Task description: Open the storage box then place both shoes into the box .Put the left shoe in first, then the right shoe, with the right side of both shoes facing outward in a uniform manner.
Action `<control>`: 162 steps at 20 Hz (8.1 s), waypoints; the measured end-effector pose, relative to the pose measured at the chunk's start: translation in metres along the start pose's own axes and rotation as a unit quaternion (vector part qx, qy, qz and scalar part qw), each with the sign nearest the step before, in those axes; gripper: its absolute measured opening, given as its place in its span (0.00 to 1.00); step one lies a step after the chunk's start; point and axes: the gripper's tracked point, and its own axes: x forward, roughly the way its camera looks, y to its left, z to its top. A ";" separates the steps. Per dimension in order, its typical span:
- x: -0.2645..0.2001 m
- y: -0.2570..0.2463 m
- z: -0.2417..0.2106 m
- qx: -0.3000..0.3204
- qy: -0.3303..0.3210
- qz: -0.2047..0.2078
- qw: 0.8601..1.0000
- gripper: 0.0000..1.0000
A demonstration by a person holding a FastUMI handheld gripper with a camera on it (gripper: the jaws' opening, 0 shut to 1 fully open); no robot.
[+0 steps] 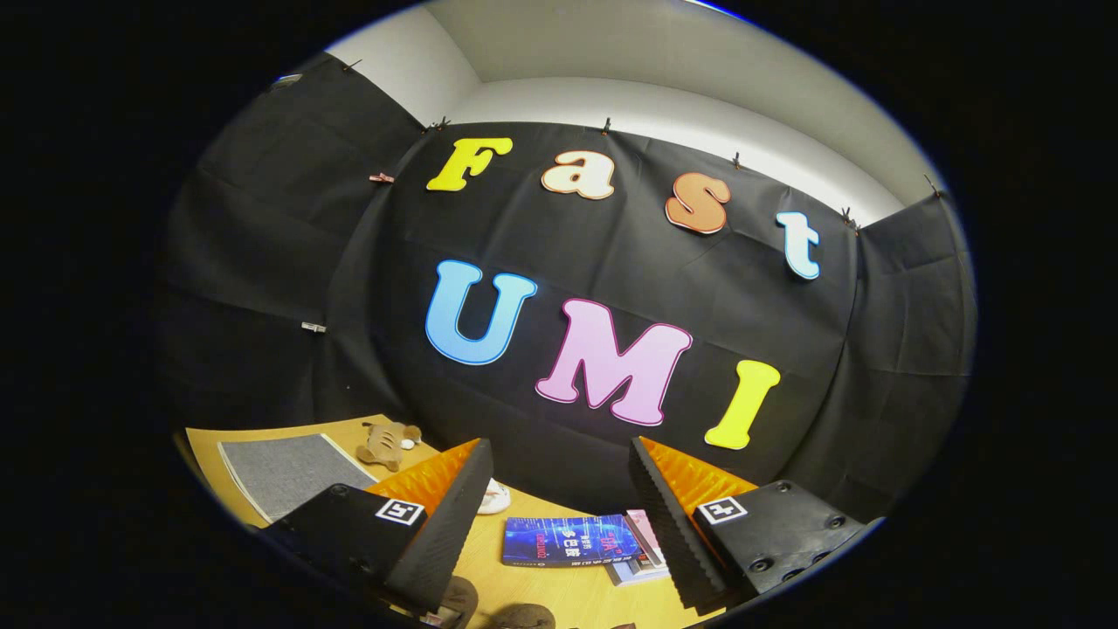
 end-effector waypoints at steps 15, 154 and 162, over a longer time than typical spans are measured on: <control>-0.004 0.013 -0.011 0.018 0.026 0.007 0.999 0.97; -0.052 0.140 -0.386 0.106 0.478 0.054 0.870 0.06; -0.054 0.139 -0.320 0.178 0.441 0.032 0.879 0.05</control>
